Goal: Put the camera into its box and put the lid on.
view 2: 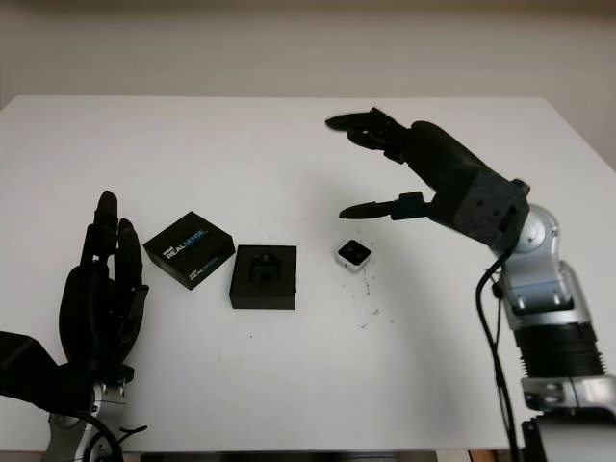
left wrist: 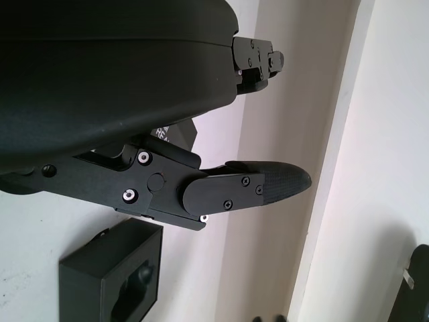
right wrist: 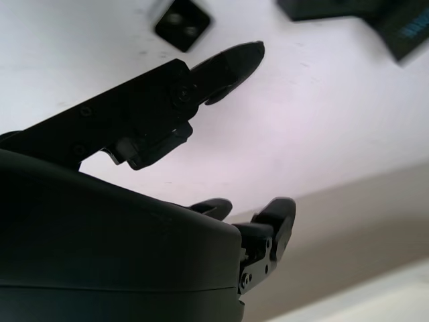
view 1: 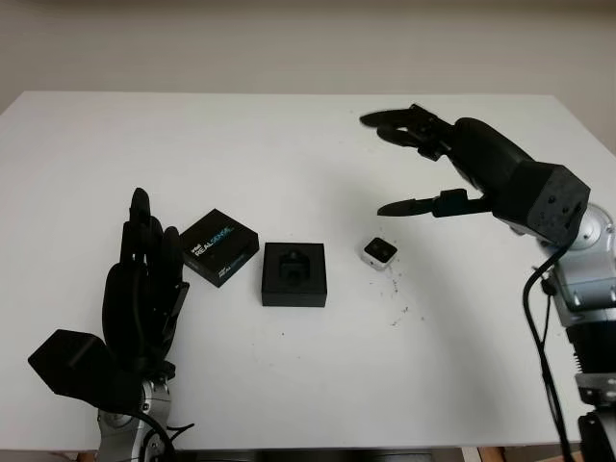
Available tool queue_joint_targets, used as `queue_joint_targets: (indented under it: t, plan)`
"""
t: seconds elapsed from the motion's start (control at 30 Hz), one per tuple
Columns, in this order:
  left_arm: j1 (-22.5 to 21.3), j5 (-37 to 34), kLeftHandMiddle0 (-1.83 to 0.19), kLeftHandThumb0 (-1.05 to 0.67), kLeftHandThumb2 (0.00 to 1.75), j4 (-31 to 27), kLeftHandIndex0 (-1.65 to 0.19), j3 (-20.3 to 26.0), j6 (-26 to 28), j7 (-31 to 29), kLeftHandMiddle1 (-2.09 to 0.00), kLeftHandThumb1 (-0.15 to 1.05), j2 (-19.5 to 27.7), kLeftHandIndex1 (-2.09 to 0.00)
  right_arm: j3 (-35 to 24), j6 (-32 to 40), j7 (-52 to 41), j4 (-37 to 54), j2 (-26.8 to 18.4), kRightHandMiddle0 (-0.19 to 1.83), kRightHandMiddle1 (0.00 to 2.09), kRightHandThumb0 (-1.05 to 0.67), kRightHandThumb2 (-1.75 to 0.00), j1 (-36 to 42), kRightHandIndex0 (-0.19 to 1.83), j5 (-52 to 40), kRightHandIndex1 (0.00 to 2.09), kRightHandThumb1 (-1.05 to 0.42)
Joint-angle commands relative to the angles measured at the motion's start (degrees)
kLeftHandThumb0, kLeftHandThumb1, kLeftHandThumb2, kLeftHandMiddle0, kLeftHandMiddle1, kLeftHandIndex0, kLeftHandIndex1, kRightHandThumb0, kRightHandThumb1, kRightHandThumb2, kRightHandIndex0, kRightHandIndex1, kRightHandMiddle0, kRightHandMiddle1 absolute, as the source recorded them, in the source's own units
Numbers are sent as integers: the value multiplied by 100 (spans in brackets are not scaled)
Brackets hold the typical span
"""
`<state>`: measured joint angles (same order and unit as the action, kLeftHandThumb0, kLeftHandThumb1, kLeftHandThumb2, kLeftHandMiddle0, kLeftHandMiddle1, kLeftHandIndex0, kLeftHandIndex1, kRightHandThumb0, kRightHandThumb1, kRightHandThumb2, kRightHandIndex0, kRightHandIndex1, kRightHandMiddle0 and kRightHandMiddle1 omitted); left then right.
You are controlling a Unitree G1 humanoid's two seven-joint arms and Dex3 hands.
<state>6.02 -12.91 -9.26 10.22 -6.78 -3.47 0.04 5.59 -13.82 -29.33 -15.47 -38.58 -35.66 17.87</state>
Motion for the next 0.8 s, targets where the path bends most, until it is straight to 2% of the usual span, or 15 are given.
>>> queue_joint_targets:
  t: [0.0, 0.23, 0.5, 0.77]
  plan:
    - [-52, 38, 1, -57, 47, -19, 3, -20, -49, 20, -5, 105, -1, -5, 193, -240, -69, -145, -239, 36, 18, -47, -5, -192, 35, 270, 12, -75]
    - [-43, 28, 2, -58, 47, -12, 4, -15, -47, 31, -5, 105, -16, -5, 701, -855, -75, -464, -492, 44, 10, -34, -5, -293, 38, 1060, 10, -72]
    - [-47, 57, 0, -58, 47, 2, 3, -40, -85, 74, -6, 105, -62, -6, 1017, -1641, 225, -953, -561, 44, 7, -38, -7, -336, 42, 1553, 10, -77]
    - [-18, 87, 2, -58, 47, 26, 4, -53, -106, 67, -5, 105, -54, -5, 1258, -2442, 1241, -1910, -371, 54, 12, -39, -6, -459, 54, 1965, 15, -79]
